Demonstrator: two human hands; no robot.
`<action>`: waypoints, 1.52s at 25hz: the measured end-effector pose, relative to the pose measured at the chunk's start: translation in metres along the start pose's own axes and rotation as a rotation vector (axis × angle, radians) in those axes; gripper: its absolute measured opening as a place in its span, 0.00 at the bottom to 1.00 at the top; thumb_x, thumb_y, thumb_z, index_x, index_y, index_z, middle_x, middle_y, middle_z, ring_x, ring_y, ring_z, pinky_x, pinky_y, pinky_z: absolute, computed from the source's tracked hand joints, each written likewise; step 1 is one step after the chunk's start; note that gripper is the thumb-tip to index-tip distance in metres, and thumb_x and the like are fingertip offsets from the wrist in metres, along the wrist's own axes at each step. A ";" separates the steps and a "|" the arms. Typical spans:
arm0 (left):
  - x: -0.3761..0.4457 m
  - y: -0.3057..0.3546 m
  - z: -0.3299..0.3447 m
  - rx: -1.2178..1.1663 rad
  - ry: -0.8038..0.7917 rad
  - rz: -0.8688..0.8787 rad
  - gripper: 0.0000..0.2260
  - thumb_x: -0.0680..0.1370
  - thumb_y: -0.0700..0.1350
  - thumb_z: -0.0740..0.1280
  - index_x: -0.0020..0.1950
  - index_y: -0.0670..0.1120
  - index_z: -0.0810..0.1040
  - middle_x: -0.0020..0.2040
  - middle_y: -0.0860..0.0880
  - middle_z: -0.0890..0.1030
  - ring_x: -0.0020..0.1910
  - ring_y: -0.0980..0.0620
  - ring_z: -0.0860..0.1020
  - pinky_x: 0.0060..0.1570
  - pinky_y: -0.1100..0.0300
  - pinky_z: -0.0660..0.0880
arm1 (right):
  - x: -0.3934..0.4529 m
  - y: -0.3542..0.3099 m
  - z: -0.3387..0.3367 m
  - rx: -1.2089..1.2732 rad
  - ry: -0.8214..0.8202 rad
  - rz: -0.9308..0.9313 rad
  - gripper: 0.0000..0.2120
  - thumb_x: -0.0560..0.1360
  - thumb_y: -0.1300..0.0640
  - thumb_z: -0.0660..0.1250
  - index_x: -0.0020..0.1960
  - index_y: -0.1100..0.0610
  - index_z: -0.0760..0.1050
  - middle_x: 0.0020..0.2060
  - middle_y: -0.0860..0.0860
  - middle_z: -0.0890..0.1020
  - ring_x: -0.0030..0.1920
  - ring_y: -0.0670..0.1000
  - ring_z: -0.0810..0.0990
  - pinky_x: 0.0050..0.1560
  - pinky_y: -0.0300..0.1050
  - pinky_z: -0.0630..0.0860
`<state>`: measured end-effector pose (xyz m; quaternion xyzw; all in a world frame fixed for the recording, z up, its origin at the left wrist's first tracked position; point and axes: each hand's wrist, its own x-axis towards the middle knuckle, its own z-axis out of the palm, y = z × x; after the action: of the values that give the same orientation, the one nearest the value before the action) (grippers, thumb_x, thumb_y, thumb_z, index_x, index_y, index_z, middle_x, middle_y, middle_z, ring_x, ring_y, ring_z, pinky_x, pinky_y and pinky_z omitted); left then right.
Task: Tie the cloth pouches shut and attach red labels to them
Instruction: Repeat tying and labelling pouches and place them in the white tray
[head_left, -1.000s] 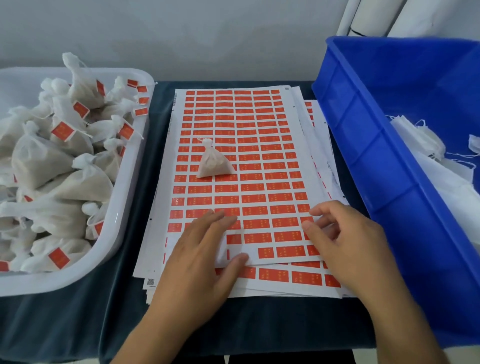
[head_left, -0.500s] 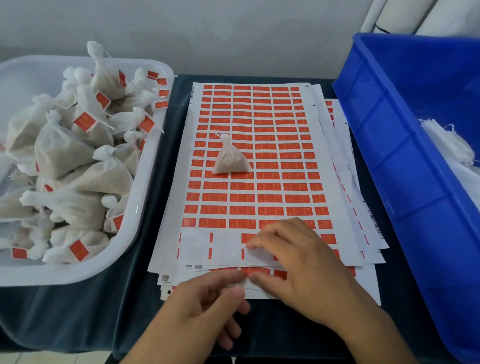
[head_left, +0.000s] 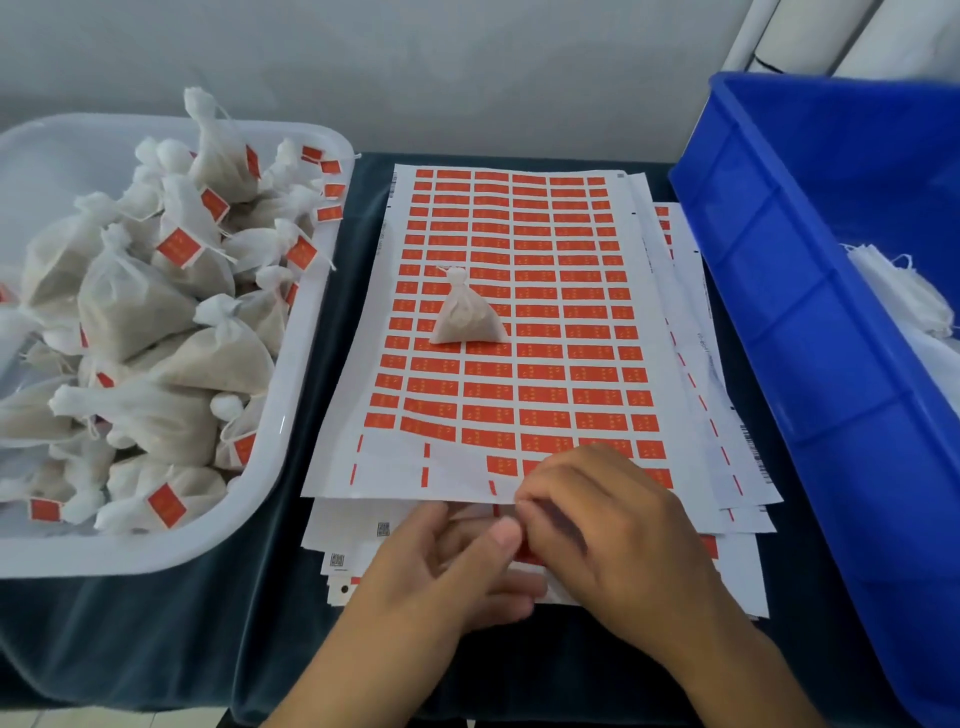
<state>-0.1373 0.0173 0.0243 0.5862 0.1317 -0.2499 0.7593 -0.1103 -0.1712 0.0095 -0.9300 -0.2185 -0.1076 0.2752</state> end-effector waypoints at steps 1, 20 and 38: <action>0.006 0.003 0.003 -0.009 0.026 0.025 0.22 0.72 0.56 0.78 0.63 0.51 0.80 0.52 0.42 0.86 0.45 0.42 0.86 0.44 0.58 0.83 | 0.000 -0.001 -0.001 0.004 0.006 -0.019 0.09 0.82 0.49 0.65 0.50 0.52 0.81 0.48 0.45 0.83 0.49 0.43 0.80 0.49 0.39 0.78; 0.027 0.006 0.006 0.223 0.142 0.222 0.04 0.76 0.53 0.71 0.48 0.58 0.85 0.36 0.48 0.84 0.35 0.55 0.82 0.39 0.66 0.79 | 0.028 -0.003 -0.021 0.199 -0.106 0.248 0.14 0.75 0.36 0.66 0.50 0.42 0.83 0.44 0.35 0.83 0.46 0.38 0.81 0.46 0.28 0.76; 0.016 0.001 0.009 0.301 0.277 0.126 0.04 0.78 0.47 0.72 0.49 0.47 0.83 0.36 0.50 0.86 0.36 0.55 0.85 0.36 0.71 0.77 | 0.027 0.008 -0.015 0.406 -0.051 0.448 0.09 0.77 0.41 0.63 0.43 0.43 0.78 0.43 0.34 0.82 0.47 0.37 0.82 0.44 0.28 0.77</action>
<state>-0.1242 0.0050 0.0203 0.7289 0.1588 -0.1358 0.6520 -0.0840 -0.1766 0.0270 -0.8834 -0.0320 0.0253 0.4669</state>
